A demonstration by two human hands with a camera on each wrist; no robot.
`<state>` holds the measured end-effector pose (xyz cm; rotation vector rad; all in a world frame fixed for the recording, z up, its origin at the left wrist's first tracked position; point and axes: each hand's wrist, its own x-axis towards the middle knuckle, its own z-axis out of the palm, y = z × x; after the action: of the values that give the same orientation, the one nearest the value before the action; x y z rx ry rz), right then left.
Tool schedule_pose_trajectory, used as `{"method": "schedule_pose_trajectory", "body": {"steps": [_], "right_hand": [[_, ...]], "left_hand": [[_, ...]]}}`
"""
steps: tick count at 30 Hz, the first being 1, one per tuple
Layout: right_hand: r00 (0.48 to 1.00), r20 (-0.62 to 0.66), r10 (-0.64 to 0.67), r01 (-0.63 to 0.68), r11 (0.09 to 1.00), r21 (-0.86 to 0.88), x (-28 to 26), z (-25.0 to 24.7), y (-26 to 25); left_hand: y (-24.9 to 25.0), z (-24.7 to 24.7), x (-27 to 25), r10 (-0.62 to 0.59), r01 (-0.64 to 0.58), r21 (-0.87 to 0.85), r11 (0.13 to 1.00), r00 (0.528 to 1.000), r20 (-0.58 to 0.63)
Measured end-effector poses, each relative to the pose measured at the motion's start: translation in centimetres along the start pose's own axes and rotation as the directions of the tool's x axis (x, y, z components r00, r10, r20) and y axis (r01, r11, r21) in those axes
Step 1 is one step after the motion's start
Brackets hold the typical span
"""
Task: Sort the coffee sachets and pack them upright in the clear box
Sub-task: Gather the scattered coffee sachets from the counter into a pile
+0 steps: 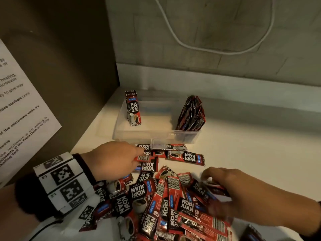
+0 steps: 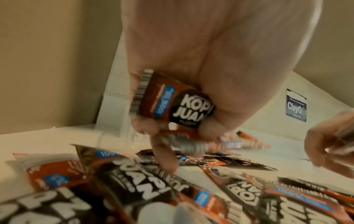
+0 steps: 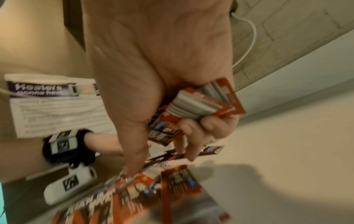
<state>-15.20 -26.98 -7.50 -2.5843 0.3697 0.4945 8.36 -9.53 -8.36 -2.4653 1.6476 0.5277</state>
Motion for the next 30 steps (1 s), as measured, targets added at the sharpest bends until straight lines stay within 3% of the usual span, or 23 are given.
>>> {"method": "schedule_pose_trajectory", "body": {"steps": [2, 4, 9, 12, 15, 20, 27, 30], "right_hand": [[0.997, -0.003, 0.082, -0.081, 0.981, -0.176, 0.2, 0.9, -0.2], [0.992, -0.029, 0.124, -0.127, 0.97, -0.208, 0.5, 1.6, -0.3], [0.994, -0.036, 0.104, -0.108, 0.986, -0.124, 1.3, 1.6, -0.3], [0.99, -0.094, 0.103, -0.117, 0.981, -0.158, 1.4, 1.7, -0.3], [0.977, -0.176, 0.119, -0.15, 0.974, -0.172, 1.6, 2.0, 0.1], [0.962, -0.247, 0.114, -0.153, 0.978, -0.144, 1.6, 2.2, 0.1], [0.961, -0.263, 0.086, -0.087, 0.996, 0.01, 1.0, 1.1, -0.5], [0.979, -0.179, 0.102, -0.103, 0.995, 0.0, 1.3, 2.4, -1.2]], "left_hand": [[0.4, -0.4, -0.2, -0.031, 0.028, -0.095, 0.995, 0.999, -0.037], [0.7, -1.0, -0.9, -0.019, 0.009, -0.177, 0.984, 0.998, -0.056], [1.5, -0.4, -1.9, 0.049, -0.051, -0.138, 0.989, 0.999, -0.022], [1.5, 1.2, -2.2, 0.103, -0.108, -0.1, 0.989, 0.993, -0.051], [1.6, 2.6, -2.5, 0.066, -0.068, -0.142, 0.988, 0.998, -0.019], [2.2, 2.3, -1.7, 0.052, -0.053, -0.071, 0.996, 0.999, -0.008], [2.4, -0.3, -2.0, 0.075, -0.105, -0.391, 0.914, 0.993, -0.091], [3.4, -1.3, -2.9, 0.11, -0.135, -0.398, 0.908, 0.99, -0.084]]}}
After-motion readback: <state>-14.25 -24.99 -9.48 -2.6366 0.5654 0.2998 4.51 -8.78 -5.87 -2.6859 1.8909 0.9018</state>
